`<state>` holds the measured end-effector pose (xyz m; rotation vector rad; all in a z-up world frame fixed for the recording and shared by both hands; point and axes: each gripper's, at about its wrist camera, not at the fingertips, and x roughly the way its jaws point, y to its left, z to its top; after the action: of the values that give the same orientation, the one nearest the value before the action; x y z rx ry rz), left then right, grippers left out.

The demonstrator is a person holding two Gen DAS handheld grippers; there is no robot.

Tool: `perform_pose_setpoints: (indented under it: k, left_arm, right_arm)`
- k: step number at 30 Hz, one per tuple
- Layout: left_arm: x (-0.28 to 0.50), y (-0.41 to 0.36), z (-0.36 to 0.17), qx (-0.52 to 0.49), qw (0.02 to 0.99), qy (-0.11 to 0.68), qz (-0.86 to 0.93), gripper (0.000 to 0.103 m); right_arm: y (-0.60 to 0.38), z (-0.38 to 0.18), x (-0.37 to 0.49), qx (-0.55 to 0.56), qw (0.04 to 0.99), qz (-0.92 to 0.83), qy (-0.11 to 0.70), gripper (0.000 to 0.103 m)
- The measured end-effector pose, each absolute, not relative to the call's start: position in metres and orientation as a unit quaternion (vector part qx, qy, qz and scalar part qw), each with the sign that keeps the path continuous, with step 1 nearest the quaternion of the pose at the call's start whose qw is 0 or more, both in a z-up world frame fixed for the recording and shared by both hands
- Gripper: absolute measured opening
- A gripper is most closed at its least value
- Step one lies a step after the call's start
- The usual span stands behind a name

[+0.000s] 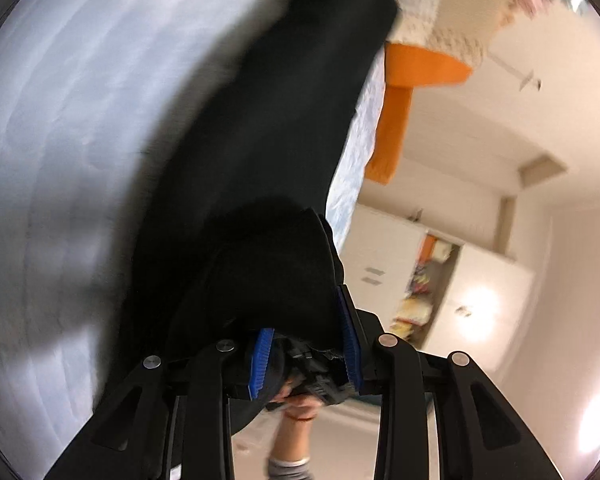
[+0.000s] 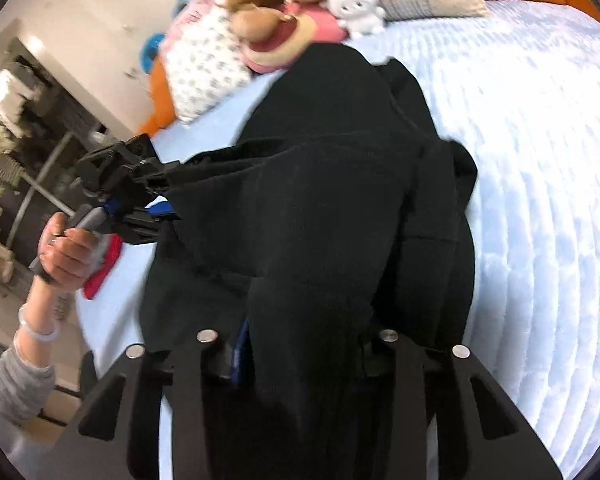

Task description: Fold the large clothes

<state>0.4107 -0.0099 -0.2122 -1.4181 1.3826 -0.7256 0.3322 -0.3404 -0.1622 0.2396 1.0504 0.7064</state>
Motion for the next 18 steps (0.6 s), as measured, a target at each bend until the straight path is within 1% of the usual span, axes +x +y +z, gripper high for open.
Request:
perform_pose_setpoints:
  k: [2, 5, 7, 8, 9, 10, 11, 13, 15, 16, 17, 18]
  left_arm:
    - [0.405, -0.008, -0.208, -0.579, 0.498, 0.565, -0.312, 0.035]
    - [0.394, -0.006, -0.186, -0.546, 0.518, 0.572, -0.327, 0.036]
    - [0.39, -0.004, -0.172, -0.532, 0.527, 0.572, -0.335, 0.038]
    - [0.387, 0.0, -0.163, -0.527, 0.539, 0.566, -0.335, 0.046]
    - [0.386, 0.009, -0.152, -0.531, 0.555, 0.547, -0.332, 0.073]
    - [0.385, 0.018, -0.144, -0.539, 0.568, 0.529, -0.326, 0.09]
    - [0.383, 0.033, -0.133, -0.554, 0.586, 0.5, -0.317, 0.099]
    - [0.381, 0.055, -0.113, -0.55, 0.618, 0.471, -0.306, 0.1]
    - [0.377, 0.062, -0.095, -0.512, 0.654, 0.479, -0.284, 0.1]
    - [0.375, 0.059, -0.088, -0.489, 0.671, 0.486, -0.274, 0.1]
    - [0.373, 0.055, -0.083, -0.467, 0.686, 0.488, -0.271, 0.1]
    - [0.371, 0.048, -0.078, -0.446, 0.7, 0.487, -0.272, 0.1]
  right_arm:
    - [-0.34, -0.163, 0.331, 0.113, 0.798, 0.332, 0.49, 0.042]
    - [-0.335, -0.161, 0.33, 0.093, 0.796, 0.34, 0.491, 0.05]
    - [-0.333, -0.159, 0.332, 0.091, 0.798, 0.34, 0.489, 0.051]
    - [-0.332, -0.159, 0.333, 0.093, 0.8, 0.337, 0.488, 0.051]
    - [-0.332, -0.16, 0.332, 0.092, 0.803, 0.331, 0.487, 0.05]
    - [-0.333, -0.161, 0.332, 0.091, 0.807, 0.326, 0.484, 0.047]
    - [-0.336, -0.163, 0.332, 0.096, 0.81, 0.32, 0.483, 0.044]
    - [-0.341, -0.164, 0.331, 0.114, 0.808, 0.317, 0.483, 0.045]
    - [-0.342, -0.16, 0.328, 0.114, 0.813, 0.308, 0.48, 0.051]
    - [-0.343, -0.156, 0.324, 0.102, 0.822, 0.294, 0.478, 0.06]
    - [-0.345, -0.151, 0.322, 0.088, 0.83, 0.28, 0.474, 0.072]
    - [-0.349, -0.143, 0.318, 0.074, 0.843, 0.26, 0.465, 0.077]
